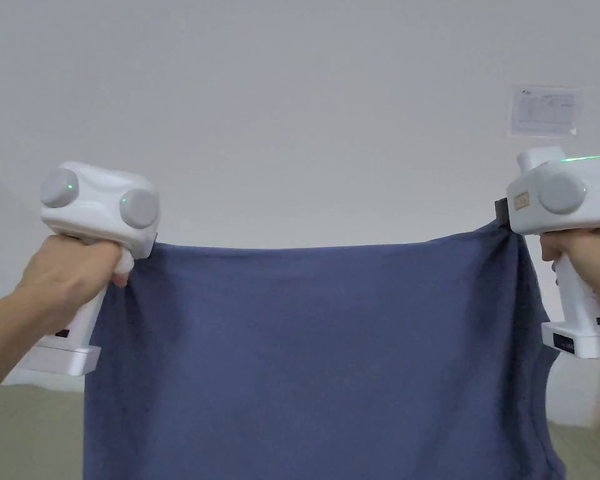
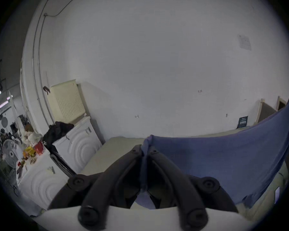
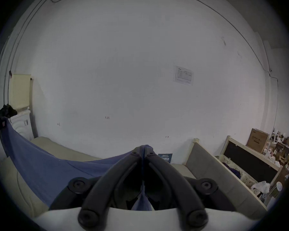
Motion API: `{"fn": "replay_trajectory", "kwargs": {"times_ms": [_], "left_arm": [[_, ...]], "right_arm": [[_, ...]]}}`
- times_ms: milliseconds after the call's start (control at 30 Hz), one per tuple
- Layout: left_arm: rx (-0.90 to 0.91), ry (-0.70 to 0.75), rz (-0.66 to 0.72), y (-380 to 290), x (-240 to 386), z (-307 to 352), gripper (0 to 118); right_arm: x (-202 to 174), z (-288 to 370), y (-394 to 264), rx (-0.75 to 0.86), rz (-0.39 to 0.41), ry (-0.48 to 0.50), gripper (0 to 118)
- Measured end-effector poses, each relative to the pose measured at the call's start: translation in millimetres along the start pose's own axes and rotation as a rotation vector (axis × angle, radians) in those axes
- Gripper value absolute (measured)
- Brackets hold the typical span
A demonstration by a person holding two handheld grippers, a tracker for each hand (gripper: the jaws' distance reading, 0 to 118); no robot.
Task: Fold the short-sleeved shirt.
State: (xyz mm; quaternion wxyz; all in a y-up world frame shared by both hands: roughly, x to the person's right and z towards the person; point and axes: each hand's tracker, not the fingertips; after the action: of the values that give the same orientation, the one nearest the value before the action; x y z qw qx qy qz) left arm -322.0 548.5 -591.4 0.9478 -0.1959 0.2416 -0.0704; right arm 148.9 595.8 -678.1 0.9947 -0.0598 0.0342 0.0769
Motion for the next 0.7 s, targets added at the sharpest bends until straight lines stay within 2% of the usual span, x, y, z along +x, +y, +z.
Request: {"fn": "replay_trajectory", "kwargs": {"times_ms": [67,133,300,500,700], "left_arm": [[0.009,0.004,-0.016,5.7,8.4,-22.1,5],[0.01,0.004,-0.011,8.8,13.5,-39.8,5],[0.014,0.026,-0.002,-4.5,31.8,-85.6,5],[-0.059,-0.001,-0.012,-77.2,60.8,-142.8,5],[-0.179,-0.043,-0.013,-172.7,81.6,-182.0,5]], "right_arm": [[-4.9,-17.2,3.3,0.002,0.003,0.0,1],[-11.5,-32.7,4.8,0.015,0.061,-0.022,1],[-25.6,-73.3,-16.9,0.001,0.029,-0.031,1],[-42.0,-112.8,-97.3,-0.082,-0.015,-0.002,1],[-53.1,-125.9,-205.7,-0.202,0.02,-0.002,1]]}}
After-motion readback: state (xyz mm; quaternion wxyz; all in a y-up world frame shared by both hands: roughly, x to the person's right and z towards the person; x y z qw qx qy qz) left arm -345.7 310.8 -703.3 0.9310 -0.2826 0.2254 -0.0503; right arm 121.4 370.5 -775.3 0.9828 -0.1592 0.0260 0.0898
